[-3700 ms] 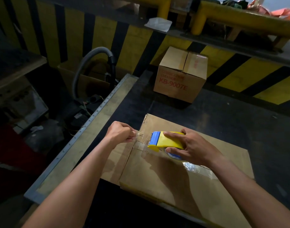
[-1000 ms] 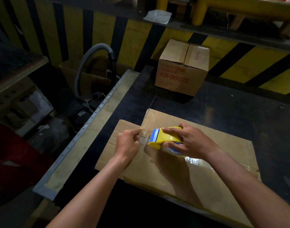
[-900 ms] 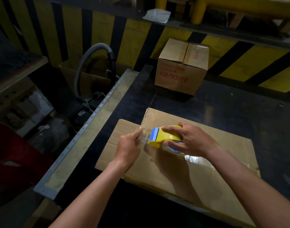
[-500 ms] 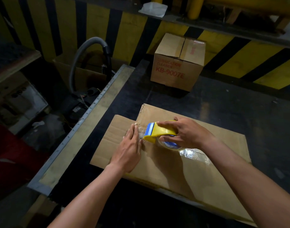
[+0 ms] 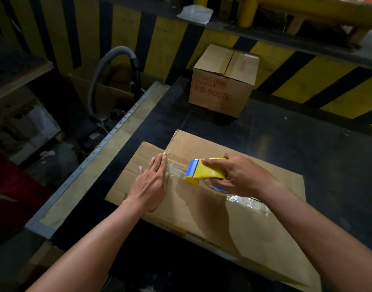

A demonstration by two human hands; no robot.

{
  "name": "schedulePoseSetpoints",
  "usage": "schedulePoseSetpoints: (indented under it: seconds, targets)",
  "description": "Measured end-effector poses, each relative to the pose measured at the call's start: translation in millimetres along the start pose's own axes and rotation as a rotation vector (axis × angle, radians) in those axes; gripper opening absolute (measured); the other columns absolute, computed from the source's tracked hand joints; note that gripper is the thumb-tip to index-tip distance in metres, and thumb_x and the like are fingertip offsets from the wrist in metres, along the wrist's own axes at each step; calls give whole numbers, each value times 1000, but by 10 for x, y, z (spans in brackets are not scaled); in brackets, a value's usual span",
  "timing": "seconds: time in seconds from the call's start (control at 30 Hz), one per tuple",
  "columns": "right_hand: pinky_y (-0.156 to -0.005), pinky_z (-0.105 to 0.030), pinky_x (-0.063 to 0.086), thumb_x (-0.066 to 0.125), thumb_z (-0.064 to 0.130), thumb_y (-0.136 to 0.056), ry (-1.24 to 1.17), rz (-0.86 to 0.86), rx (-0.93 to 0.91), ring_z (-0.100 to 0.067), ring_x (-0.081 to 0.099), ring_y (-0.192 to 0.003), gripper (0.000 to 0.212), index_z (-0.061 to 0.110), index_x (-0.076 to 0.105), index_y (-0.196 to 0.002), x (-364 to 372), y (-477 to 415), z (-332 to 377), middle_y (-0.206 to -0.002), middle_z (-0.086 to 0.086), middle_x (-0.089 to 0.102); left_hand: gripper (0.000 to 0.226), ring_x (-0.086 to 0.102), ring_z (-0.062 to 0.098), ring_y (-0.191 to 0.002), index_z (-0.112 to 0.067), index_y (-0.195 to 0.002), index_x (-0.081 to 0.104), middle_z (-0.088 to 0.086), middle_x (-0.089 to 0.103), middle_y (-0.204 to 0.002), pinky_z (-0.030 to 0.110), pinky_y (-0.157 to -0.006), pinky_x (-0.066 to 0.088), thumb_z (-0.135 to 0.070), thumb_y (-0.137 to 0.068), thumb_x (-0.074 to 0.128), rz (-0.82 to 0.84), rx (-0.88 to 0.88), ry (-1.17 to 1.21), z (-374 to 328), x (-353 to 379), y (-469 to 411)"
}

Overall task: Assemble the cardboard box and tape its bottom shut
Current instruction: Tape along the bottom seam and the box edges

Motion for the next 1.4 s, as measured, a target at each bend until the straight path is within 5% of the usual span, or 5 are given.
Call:
schedulePoseSetpoints:
  seconds: [0.13, 0.3, 0.53, 0.9, 1.4]
  targets:
    - [-67, -29, 40, 51, 68, -87, 90, -15, 5, -21, 54, -87, 68, 45, 34, -149, 81, -1, 55, -98, -1, 46, 65, -5, 26, -156, -11, -160, 0, 7, -5, -168, 56, -125, 7, -42, -103, 4, -23, 12, -139, -11, -19, -9]
    - [-66, -29, 38, 53, 66, -88, 107, -38, 13, -24, 57, -85, 66, 44, 36, -148, 55, 10, 63, -101, -4, 51, 60, 3, 31, -154, -2, -158, 18, 19, 13, -166, 50, -125, 5, -15, -100, 28, -75, 284, -299, -250, 6, 19]
    - [-67, -32, 43, 39, 76, -86, 172, -2, 60, -22, 54, -84, 64, 46, 36, -143, 5, -54, 111, -99, 0, 53, 60, -3, 27, -155, -7, -160, 5, 13, 1, -167, 44, -127, 0, -31, -107, 19, 41, 442, -358, -255, 59, -35]
    - [-63, -24, 36, 43, 74, -86, 140, 88, 78, -12, 46, -82, 69, 54, 23, -149, 44, -58, -17, -95, 5, 44, 66, -22, 18, -153, -15, -158, -12, 3, -22, -164, 35, -125, -12, -52, -106, 3, 87, 425, -325, -209, 98, -73]
    - [-66, -33, 39, 46, 74, -86, 234, 134, 136, -23, 54, -84, 66, 53, 31, -147, 38, 414, -450, -94, 1, 44, 71, -14, 27, -155, -5, -160, -1, 14, -11, -167, 41, -126, -8, -41, -101, 17, 80, 322, -418, -500, 5, 13]
Point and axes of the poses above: each hand's wrist, its own y-axis away from the middle knuckle, its own x-axis out of the palm, z = x × y, the point moved 6 cm from there along -y, towards the middle knuckle
